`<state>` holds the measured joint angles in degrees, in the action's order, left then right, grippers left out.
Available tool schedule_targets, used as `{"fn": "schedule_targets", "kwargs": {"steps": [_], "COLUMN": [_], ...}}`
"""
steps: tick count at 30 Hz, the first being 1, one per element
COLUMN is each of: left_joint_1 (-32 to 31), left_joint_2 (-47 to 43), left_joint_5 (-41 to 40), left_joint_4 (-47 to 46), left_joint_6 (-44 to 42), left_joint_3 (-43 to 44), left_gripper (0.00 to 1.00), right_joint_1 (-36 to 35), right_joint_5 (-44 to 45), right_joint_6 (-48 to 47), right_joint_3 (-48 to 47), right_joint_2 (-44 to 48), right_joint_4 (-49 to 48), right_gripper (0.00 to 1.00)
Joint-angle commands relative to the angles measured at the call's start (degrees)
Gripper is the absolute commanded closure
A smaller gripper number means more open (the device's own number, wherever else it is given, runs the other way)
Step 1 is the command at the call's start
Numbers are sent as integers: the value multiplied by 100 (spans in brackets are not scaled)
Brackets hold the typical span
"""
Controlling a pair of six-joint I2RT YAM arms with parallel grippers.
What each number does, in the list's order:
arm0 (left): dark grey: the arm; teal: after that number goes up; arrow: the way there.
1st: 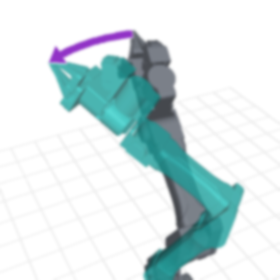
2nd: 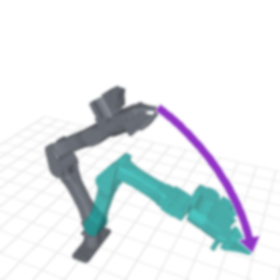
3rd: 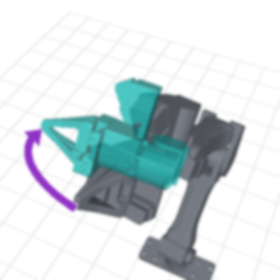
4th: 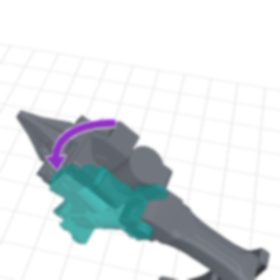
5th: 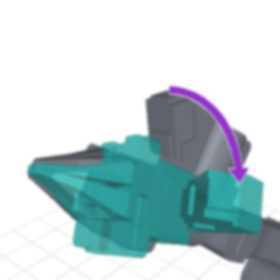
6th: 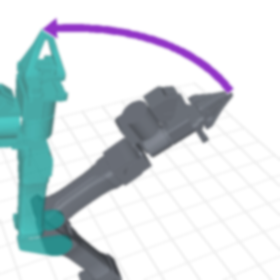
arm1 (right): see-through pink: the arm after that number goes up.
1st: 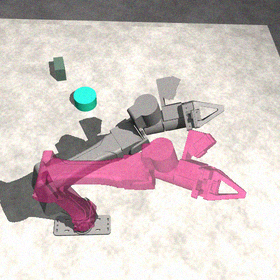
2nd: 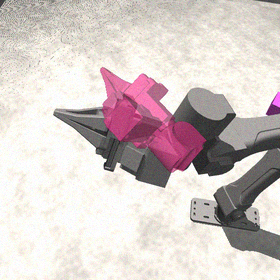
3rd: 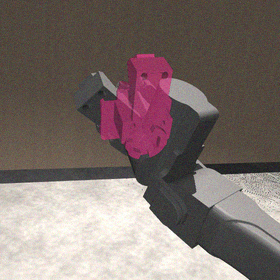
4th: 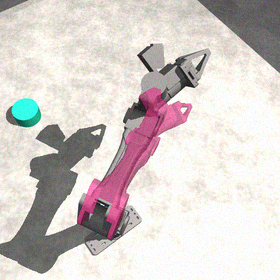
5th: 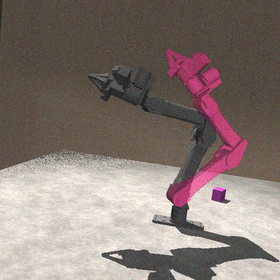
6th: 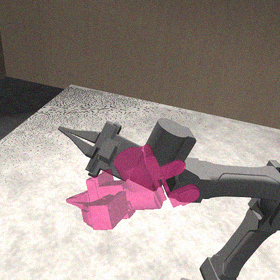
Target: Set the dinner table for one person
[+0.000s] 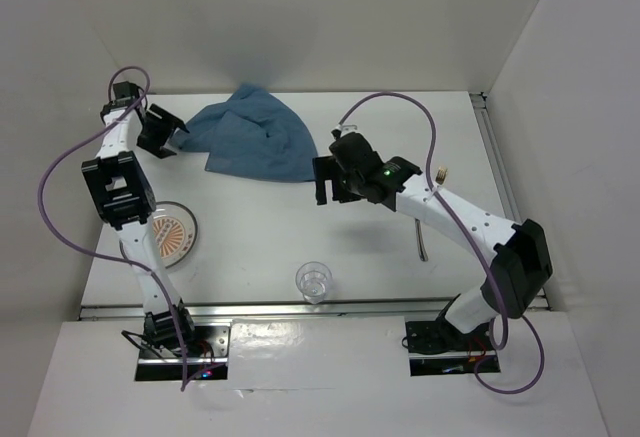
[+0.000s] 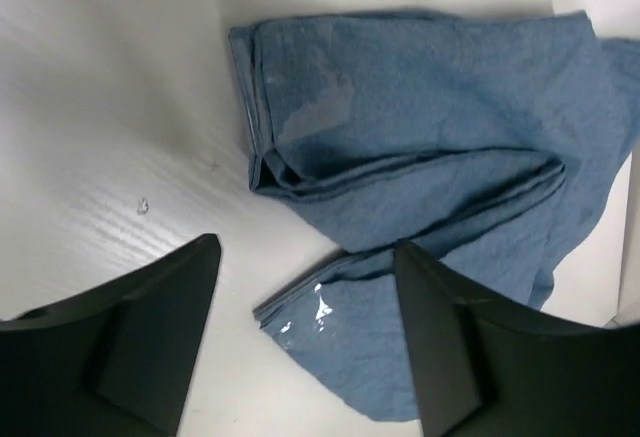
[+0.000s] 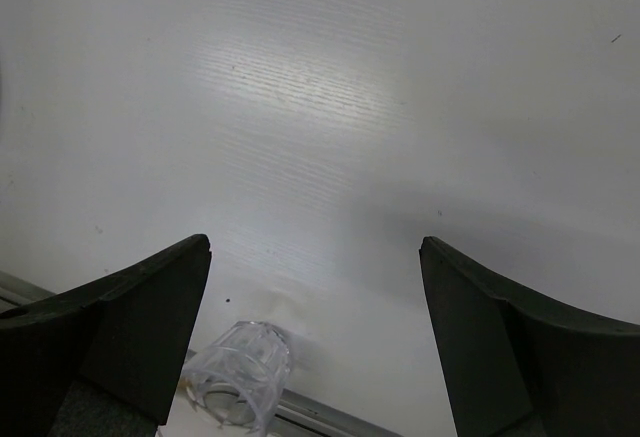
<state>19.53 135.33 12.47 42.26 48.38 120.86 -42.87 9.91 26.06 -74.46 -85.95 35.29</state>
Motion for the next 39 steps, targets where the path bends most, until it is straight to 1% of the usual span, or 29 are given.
{"fn": "schedule_targets", "kwargs": {"steps": [1, 3, 4, 5, 8, 11, 16, 21, 24, 26, 27, 28, 29, 30, 32, 33, 36, 37, 39], "left_joint_1": [86, 86, 86, 138, 139, 200, 200, 200, 200, 200, 200, 200, 200, 200, 200, 200, 200, 200, 200], "left_joint_2": [256, 415, 485, 486, 618, 845, 1074, 1320, 1487, 1549, 1549, 1549, 1436, 1435, 1321, 1321, 1382, 1382, 1321], "left_joint_5": [45, -68, -148, -218, -280, -228, -148, -87, 123, 124, 176, 177, 177, 177, 115, 115, 115, 115, 115], "left_joint_4": [-130, -130, -130, -130, -130, -183, -245, -297, -359, -412, -412, -412, -472, -525, -613, -614, -562, -561, -561], "left_joint_6": [303, 251, 190, 189, 137, 189, 189, 242, 303, 304, 304, 304, 304, 251, 251, 190, 128, 128, 128], "left_joint_3": [315, 612, 667, 667, 817, 817, 957, 1308, 1388, 1458, 1458, 1458, 1267, 1160, 984, 984, 984, 984, 984], "left_gripper": [14, 14, 16, 18, 29, 33, 32, 31, 34, 42, 45, 47, 50, 50, 54, 60, 73, 82, 92], "right_joint_1": [-55, -55, -55, -55, -55, -55, -55, -55, -55, -55, -55, -55, -55, -55, -55, -55, -55, -55, -55], "right_joint_5": [11, 11, 11, 11, 11, 11, 11, 63, 125, 125, 125, 125, 125, 125, 125, 125, 125, 73, 72], "right_joint_6": [4, 4, 4, 4, 4, 65, 118, 118, 171, 171, 171, 171, 171, 171, 171, 171, 171, 223, 224], "right_joint_3": [54, 1, 1, 1, 1, -121, -122, -122, -174, -175, -175, -175, -175, -175, -175, -175, -175, -175, -175], "right_joint_2": [-88, -141, -141, -141, -263, -395, -396, -396, -449, -449, -449, -501, -501, -501, -554, -606, -607, -607, -607], "right_joint_4": [57, 57, 57, 57, 110, 163, 224, 330, 382, 382, 382, 382, 382, 382, 382, 382, 330, 330, 330], "right_gripper": [7, 6, 6, 6, 6, 5, 5, 5, 5, 5, 5, 5, 4, 4, 4, 4, 4, 4, 4]}}
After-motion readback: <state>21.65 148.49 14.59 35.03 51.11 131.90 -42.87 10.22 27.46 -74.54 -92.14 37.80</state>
